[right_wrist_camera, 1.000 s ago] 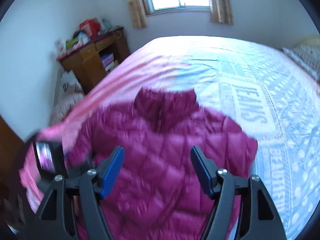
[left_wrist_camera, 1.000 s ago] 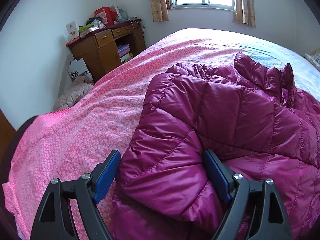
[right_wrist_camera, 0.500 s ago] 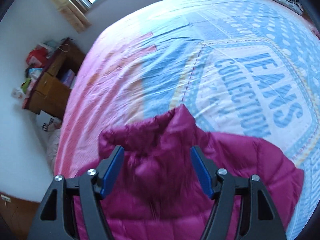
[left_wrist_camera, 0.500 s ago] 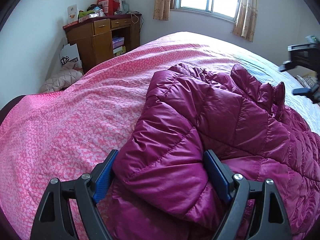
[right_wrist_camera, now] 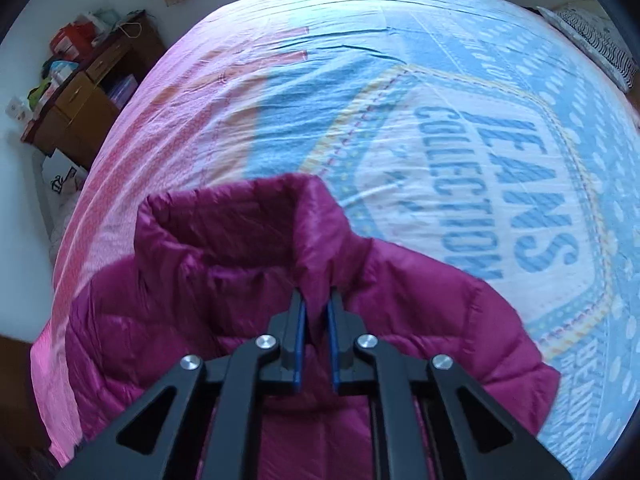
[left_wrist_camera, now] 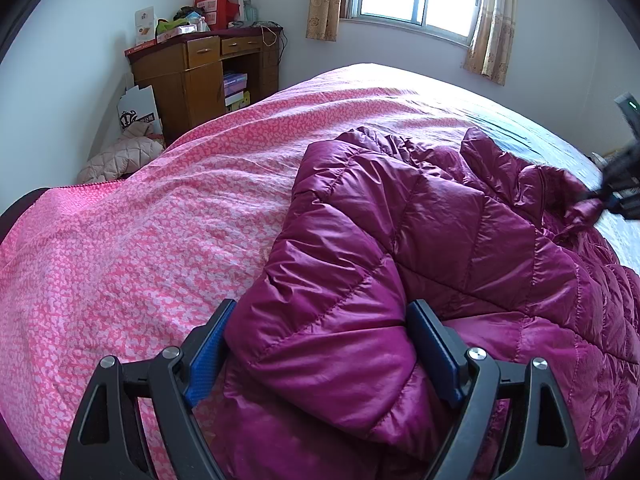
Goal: Fold large clothes
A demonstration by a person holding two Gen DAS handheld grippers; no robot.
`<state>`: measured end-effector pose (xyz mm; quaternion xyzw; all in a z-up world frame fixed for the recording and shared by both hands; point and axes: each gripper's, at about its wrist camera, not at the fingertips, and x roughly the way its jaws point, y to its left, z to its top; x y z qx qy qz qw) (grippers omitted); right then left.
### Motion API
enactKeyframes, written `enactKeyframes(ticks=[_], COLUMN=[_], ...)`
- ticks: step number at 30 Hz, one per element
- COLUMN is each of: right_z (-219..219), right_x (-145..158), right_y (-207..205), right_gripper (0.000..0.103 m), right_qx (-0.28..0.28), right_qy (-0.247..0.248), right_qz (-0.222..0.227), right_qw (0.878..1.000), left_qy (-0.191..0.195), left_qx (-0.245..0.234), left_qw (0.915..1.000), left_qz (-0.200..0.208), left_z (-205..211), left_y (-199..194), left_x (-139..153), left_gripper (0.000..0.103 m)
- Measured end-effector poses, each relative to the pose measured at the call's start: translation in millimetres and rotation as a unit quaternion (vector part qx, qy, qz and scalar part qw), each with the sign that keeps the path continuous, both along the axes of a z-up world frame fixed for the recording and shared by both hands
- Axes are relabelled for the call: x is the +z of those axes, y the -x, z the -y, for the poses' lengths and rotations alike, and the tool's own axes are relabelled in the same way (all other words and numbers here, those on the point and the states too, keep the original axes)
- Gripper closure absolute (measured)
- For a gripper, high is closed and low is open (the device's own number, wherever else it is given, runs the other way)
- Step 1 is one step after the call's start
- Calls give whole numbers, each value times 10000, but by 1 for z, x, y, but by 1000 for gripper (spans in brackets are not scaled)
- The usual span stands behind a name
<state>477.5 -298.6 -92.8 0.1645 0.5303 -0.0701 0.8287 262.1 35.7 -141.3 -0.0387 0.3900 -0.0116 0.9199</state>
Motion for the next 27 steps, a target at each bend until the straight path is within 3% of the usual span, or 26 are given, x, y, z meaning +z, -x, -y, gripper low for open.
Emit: enactKeyframes(ticks=[8, 10, 15, 18, 22, 27], right_z=[23, 20, 13, 15, 26, 32], right_x=[-40, -42, -50, -52, -54, -58], right_y=[43, 52, 67, 76, 80, 82], right_gripper=[94, 95, 98, 98, 100, 101], right_qx=[-252, -256, -136, -206, -350, -384], right_qy=[-409, -376, -11, -100, -461, -808], right_qz=[409, 674, 1317, 1587, 1728, 1836], right_qw=[9980, 9967, 9912, 9871, 9833, 9789], left_qy=[77, -78, -324, -396, -298, -594], left_qx=[-117, -211, -566, -841, -1074, -1013], left_qw=[9999, 9997, 9969, 9933, 9932, 9929], left_qz=[-39, -69, 431, 686, 329, -160], left_z=[-4, 0, 23, 54, 111, 187], left_y=[1, 3, 10, -2, -53, -103], left_x=[4, 12, 67, 97, 102, 70], left_gripper=[18, 18, 18, 17, 16, 16])
